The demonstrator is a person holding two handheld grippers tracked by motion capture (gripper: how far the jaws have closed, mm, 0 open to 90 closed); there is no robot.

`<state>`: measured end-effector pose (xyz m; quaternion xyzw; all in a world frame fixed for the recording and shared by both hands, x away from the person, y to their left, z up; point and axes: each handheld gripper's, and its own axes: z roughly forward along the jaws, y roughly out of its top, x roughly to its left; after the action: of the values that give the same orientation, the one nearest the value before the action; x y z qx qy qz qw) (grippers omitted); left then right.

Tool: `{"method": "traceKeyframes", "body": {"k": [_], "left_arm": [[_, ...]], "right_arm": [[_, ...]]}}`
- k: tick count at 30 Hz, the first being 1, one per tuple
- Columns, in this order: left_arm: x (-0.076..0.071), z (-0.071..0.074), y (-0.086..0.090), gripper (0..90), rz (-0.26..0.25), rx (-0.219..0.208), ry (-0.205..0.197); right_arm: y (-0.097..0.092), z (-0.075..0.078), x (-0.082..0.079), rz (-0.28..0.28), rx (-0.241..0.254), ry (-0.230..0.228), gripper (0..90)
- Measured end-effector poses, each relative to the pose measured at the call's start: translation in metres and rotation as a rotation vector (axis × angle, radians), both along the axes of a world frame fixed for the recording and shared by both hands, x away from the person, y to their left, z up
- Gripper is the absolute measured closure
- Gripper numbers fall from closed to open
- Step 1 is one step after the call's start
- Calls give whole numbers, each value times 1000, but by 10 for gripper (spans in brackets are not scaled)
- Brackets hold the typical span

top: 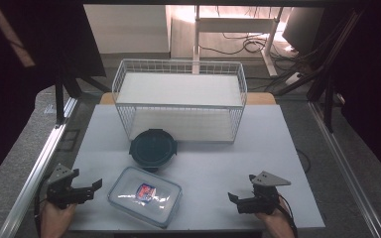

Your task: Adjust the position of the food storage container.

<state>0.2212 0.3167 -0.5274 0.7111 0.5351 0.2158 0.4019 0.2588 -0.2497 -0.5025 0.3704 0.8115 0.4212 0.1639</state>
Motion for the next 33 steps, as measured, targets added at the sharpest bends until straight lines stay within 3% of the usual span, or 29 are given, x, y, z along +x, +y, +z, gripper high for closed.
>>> {"method": "traceKeyframes", "body": {"k": [3,8,15,17,21,24,25,26,28,29,33], "left_arm": [[1,-1,0,24,-18,-18,24],[1,1,-1,26,-52,-57,9],[2,-1,-3,22,-70,-50,30],[2,0,-2,27,-82,-72,26],[1,2,-6,97,-92,-41,46],[0,4,-8,233,-123,-29,67],[0,4,-10,233,-142,-30,76],[-1,5,-13,345,-173,-32,85],[-2,6,-17,476,-227,-33,104],[-2,6,-17,538,-227,-33,104],[-3,4,-26,790,-327,-22,170]], "right_arm": [[0,0,0,-7,16,8,0],[1,0,0,1,10,6,0],[2,-1,0,2,-9,0,0],[3,0,-1,0,-13,-9,0],[3,0,-1,-3,-27,-6,0],[4,1,-1,-2,-31,-8,0],[4,1,-1,-2,-31,-8,0],[5,2,-2,1,-32,-2,0],[7,3,-4,4,-39,-1,0],[8,3,-4,3,-38,0,0],[11,5,-7,27,-25,17,0]]}}
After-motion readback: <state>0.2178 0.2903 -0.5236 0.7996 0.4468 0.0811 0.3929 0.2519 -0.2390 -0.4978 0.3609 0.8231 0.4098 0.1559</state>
